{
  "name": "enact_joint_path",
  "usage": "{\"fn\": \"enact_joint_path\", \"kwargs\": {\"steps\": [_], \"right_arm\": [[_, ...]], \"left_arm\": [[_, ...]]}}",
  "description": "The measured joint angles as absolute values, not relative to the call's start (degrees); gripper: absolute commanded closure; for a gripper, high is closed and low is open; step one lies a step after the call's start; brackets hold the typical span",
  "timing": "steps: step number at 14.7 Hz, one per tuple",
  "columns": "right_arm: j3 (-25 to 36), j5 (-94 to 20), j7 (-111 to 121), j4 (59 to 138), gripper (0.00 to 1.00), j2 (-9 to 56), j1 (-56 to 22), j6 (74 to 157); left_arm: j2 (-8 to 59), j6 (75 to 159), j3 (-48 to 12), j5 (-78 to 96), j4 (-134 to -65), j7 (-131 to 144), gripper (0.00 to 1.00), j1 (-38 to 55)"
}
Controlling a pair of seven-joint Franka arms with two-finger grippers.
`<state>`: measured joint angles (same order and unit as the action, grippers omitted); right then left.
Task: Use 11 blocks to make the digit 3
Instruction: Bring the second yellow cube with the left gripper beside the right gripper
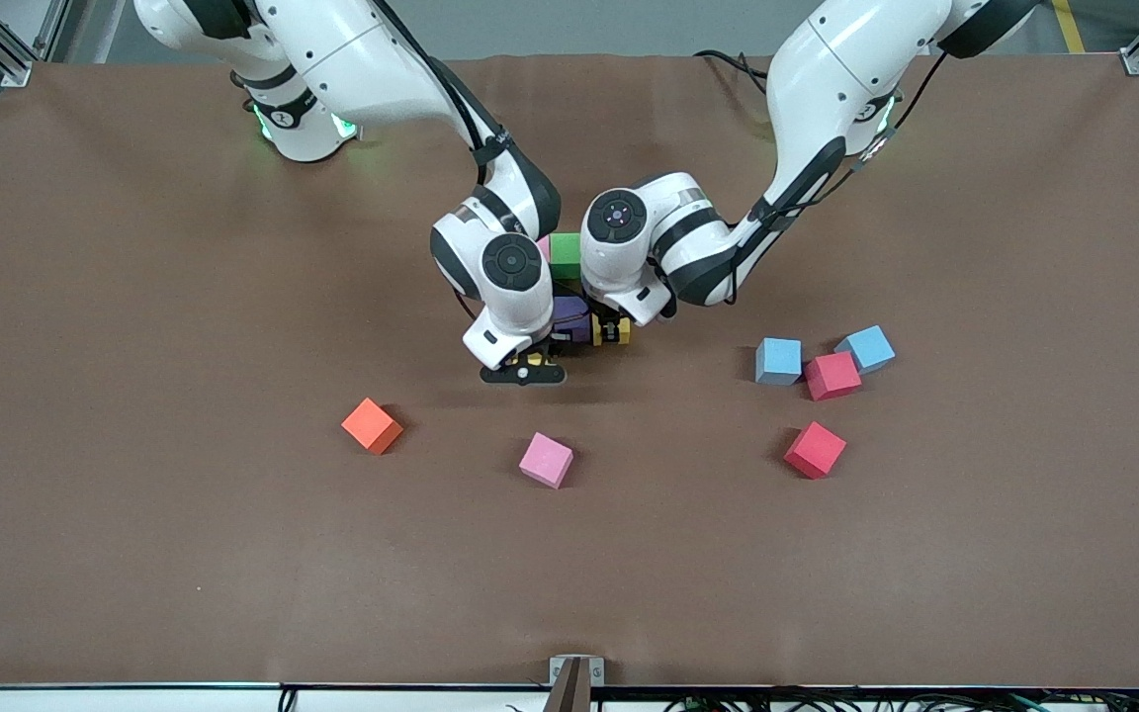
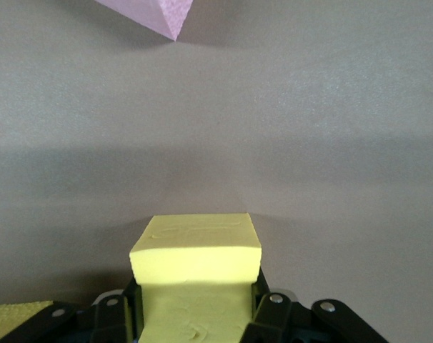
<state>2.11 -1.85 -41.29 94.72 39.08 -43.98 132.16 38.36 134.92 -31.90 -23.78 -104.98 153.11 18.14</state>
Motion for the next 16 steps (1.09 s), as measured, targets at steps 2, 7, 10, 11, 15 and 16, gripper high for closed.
{"fn": "enact_joint_path", "kwargs": {"steps": [2,7,10,11,15,16], "right_arm": [[2.1,-1.85,-41.29,94.72,0.98,39.05,-44.0,131.96],[2.09,-1.85,-41.29,94.73,0.98,39.04,-44.04,131.91],[2.09,-1.85,-41.3,94.73,0.98,39.04,-44.18,131.9],[2.09,-1.85,-41.3,94.73,0.98,39.03,-44.24,131.9],[2.09,-1.85,-41.35,94.74,0.98,39.02,-44.4,131.86],[2.09,-1.85,-41.35,94.74,0.98,39.02,-44.4,131.86]], "left_arm": [[38.38,134.95,-31.91,-23.78,-104.96,153.11,0.72,18.52],[38.53,134.99,-31.91,-23.78,-104.74,153.4,0.72,18.75],[38.65,134.99,-31.9,-23.78,-104.56,153.98,0.71,18.91],[38.73,134.99,-31.9,-23.78,-104.44,154.09,0.71,18.98],[39.05,134.99,-31.9,-23.78,-103.91,154.15,0.7,19.34],[39.16,134.99,-31.89,-23.78,-103.75,154.17,0.7,19.43]]}}
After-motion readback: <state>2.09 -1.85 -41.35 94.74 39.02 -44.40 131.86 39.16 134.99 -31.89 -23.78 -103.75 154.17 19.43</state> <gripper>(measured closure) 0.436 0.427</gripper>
